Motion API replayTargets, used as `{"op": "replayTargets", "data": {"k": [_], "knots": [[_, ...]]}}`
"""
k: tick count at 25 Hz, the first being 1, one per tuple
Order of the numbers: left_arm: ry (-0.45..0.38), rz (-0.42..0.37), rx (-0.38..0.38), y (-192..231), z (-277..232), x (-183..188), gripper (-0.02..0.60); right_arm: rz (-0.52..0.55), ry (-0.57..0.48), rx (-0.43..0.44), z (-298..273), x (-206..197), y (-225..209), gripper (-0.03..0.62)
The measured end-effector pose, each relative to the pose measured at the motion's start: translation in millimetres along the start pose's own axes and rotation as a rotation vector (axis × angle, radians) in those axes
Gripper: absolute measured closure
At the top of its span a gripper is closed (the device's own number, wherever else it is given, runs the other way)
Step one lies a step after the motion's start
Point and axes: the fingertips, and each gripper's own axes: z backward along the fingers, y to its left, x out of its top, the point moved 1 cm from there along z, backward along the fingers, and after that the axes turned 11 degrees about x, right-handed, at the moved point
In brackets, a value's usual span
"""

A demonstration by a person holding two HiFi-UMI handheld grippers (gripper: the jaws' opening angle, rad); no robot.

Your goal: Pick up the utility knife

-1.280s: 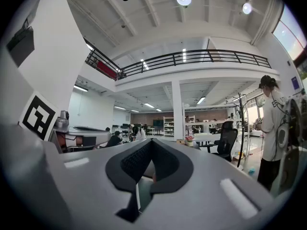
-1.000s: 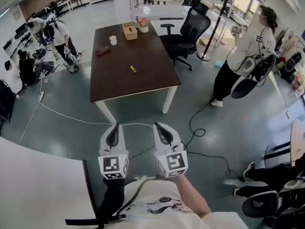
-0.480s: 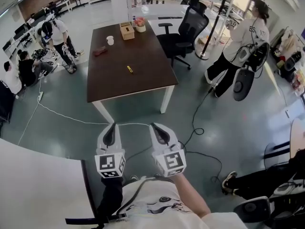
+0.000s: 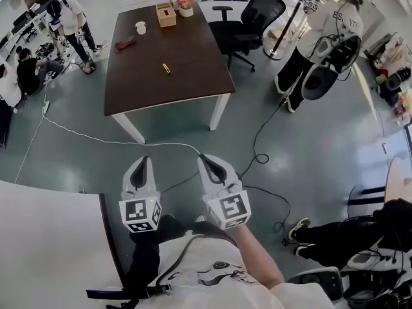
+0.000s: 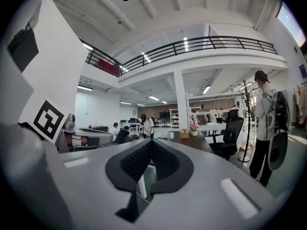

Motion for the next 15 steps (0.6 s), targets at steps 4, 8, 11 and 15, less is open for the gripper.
{"op": "replayTargets", "data": {"k": [4, 8, 11, 15], "knots": [[0.045, -0.004, 0.031, 9, -1, -12, 0.584, -0.036, 0.024, 0.006, -4, -9, -8, 0.592], [0.044, -0.003, 0.036, 25, -26, -9, 0.584, -0.033, 0.021, 0.023, -34, -5, -15, 0.592], [0.028, 0.005, 0.025, 37, -60, -3, 0.584, -0.009, 0.006, 0.041, -65, 4, -25, 0.592], [0.016, 0.022, -0.017, 49, -113, 9, 0.584, 0.017, 0.005, 0.012, -105, 20, -50, 0.592]]}}
